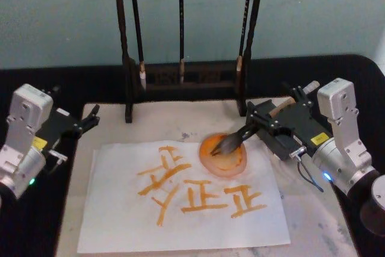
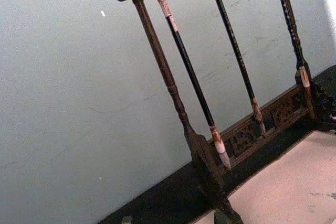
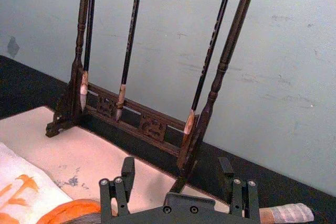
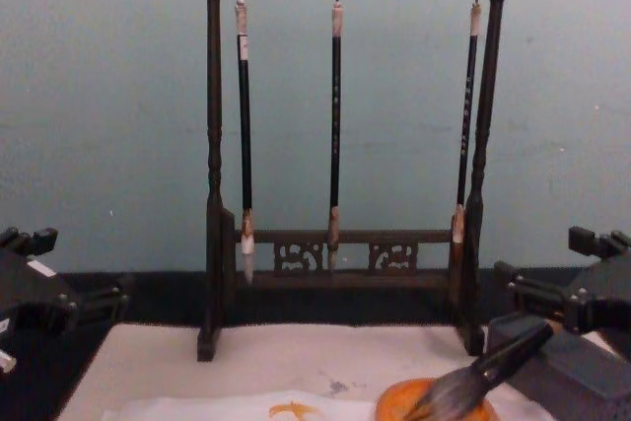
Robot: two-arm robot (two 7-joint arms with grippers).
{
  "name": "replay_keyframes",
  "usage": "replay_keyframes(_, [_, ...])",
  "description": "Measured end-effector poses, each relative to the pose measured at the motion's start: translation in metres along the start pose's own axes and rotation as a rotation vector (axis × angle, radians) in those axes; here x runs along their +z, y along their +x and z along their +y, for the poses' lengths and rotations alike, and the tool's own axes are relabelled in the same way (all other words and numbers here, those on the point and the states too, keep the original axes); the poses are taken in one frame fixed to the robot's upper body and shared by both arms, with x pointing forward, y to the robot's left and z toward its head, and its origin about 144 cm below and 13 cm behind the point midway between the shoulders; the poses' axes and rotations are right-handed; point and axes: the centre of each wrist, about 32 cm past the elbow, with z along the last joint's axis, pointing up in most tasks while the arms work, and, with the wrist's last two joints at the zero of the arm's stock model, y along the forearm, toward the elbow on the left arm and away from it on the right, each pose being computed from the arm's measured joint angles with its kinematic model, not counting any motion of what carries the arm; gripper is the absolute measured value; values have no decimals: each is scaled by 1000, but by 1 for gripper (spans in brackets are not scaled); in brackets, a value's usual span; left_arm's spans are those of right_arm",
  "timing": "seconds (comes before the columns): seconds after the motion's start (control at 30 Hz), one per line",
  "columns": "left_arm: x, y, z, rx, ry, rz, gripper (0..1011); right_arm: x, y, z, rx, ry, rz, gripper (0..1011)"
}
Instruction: Pick up the brush from the inkstone, write on the paper, then place the brush back to its original position.
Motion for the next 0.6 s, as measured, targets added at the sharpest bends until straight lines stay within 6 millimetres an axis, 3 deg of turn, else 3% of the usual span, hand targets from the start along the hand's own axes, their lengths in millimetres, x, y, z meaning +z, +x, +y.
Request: replay_keyframes(0.6, [0, 0, 0, 0, 0, 0, 1010, 0, 0, 0, 0, 0, 0, 1000])
